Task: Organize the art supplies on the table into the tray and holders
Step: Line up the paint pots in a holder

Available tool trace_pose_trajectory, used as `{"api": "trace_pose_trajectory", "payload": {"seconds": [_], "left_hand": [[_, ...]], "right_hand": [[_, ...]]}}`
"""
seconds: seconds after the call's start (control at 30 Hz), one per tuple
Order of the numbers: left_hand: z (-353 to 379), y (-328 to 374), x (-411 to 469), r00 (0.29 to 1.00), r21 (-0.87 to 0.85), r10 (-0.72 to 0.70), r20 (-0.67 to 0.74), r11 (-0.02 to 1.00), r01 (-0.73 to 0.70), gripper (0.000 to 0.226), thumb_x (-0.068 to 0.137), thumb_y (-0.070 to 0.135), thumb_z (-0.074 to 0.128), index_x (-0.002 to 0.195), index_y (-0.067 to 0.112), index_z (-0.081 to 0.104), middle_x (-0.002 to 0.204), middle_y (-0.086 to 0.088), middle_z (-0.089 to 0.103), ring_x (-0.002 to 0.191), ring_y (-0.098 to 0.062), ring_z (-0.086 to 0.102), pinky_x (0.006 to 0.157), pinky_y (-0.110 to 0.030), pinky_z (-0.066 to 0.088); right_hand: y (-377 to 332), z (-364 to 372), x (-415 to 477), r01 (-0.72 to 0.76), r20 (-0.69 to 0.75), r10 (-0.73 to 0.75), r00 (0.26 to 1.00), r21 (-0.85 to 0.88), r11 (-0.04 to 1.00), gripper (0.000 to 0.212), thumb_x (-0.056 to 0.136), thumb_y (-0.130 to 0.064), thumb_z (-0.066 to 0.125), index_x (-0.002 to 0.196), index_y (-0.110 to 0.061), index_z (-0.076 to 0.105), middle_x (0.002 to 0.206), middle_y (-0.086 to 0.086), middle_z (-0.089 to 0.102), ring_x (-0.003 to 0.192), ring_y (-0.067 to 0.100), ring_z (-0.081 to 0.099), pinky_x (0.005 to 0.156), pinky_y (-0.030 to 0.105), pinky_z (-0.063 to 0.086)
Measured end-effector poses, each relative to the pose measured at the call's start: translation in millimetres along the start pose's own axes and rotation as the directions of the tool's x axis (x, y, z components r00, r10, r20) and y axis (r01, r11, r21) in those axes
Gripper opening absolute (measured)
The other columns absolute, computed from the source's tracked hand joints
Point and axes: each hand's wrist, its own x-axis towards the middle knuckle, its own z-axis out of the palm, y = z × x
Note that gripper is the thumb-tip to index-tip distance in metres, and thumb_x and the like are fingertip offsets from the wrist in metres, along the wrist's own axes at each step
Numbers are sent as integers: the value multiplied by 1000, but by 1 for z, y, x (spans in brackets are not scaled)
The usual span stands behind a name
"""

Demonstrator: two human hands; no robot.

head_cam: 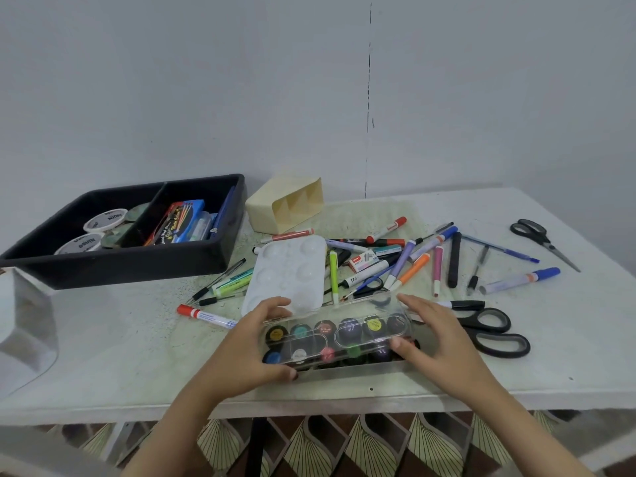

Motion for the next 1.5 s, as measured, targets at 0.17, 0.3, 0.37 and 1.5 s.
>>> {"api": "trace_pose_trajectory", "payload": {"seconds": [0.17, 0.3, 0.37, 1.5], "left_hand": [[-4, -4, 8, 997, -27, -6, 83, 1000, 8, 87, 58, 26, 86, 124, 50, 34, 122, 25, 49, 109, 20, 42, 77, 2, 37], [-2, -5, 10, 992, -31, -28, 120, 999, 32, 86, 51, 45, 81, 124, 51, 36, 124, 27, 48, 114, 12, 44, 82, -4, 41], [2, -6, 7, 994, -41, -27, 110, 999, 32, 83, 49, 52, 76, 123, 50, 39, 126, 26, 47, 115, 7, 46, 84, -7, 43], [27, -25, -28, 945, -214, -209, -252, 964, 156, 94, 50, 87, 54, 132, 44, 37, 130, 31, 43, 116, 12, 44, 96, -17, 38]], "right_hand": [[2, -6, -1, 2, 104, -9, 995, 69, 998, 92, 63, -74, 61, 142, -47, 24, 138, -40, 30, 129, -18, 26, 96, 6, 25], [3, -8, -2, -21, 108, 12, 994, 79, 997, 89, 58, -75, 65, 136, -54, 29, 131, -43, 38, 124, -17, 34, 94, 11, 30], [3, -10, -2, -28, 111, 19, 994, 85, 996, 88, 57, -74, 66, 136, -54, 31, 130, -42, 40, 123, -17, 36, 95, 11, 30], [11, 2, -19, -47, -32, 39, 999, -296, 954, 87, 75, -83, 16, 147, -34, 16, 144, -23, 18, 138, -4, 5, 114, 33, -12]]}}
